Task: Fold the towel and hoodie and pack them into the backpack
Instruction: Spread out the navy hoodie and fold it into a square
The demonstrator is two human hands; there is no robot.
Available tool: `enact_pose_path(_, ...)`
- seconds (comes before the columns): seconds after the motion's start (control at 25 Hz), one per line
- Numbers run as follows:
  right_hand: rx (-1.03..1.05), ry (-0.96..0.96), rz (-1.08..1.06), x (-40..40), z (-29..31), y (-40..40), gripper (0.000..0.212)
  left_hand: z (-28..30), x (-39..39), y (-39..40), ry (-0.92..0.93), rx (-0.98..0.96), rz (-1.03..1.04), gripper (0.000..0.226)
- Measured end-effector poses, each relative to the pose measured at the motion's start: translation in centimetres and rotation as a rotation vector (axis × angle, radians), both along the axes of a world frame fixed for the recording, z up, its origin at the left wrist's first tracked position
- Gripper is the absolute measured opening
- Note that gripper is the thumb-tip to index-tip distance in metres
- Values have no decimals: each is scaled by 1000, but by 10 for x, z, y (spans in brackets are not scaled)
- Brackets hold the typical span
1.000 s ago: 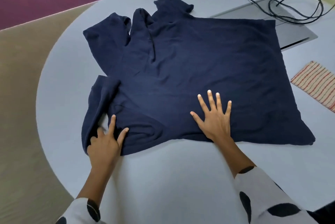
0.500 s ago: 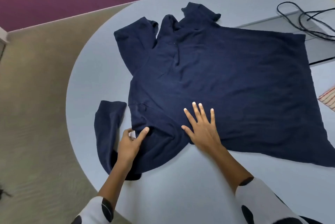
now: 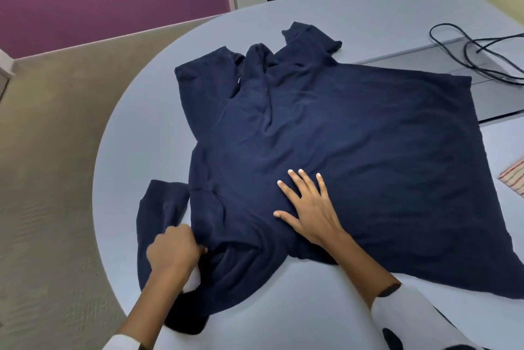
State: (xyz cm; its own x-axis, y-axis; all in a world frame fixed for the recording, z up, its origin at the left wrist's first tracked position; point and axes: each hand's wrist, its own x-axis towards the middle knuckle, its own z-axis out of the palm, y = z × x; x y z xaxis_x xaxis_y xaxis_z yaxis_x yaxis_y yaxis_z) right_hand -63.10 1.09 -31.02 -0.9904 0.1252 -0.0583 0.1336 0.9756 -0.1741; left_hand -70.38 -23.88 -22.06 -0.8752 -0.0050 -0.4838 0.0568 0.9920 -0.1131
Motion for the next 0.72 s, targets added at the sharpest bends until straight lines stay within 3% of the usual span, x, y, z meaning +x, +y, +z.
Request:
enact_pose_path(0.12,9,1,-17,-9,-9,-5,75,-1,-24,43,301,448,-288,16)
enact_pose_path(0.2,-36,59,-75,-17,-9,-7,71,-27,-45,75,351,697,-516,21)
enact_pose_path(0.28,-41,100,-171,-27,-11,2,72,-53,-69,100,227,675,-668,50)
enact_pose_path(0.4,16,94,-383,-27,-20,22,82,-92,-111,101,189,425,-697,82)
enact_pose_path(0.52,33,163,-537,-28,-20,30,76,-102,-132,94,454,319,-632,71)
enact_pose_path(0.6,-17,253,-572,-48,-13,45,76,-93,-144,110,627,320,-636,47)
enact_pose_path(0.68,-59,253,-460,-78,-9,69,80,-88,-164,134,713,406,-705,15)
enact_pose_path(0.72,-49,209,-357,-93,-8,80,79,-87,-179,146,705,457,-742,16)
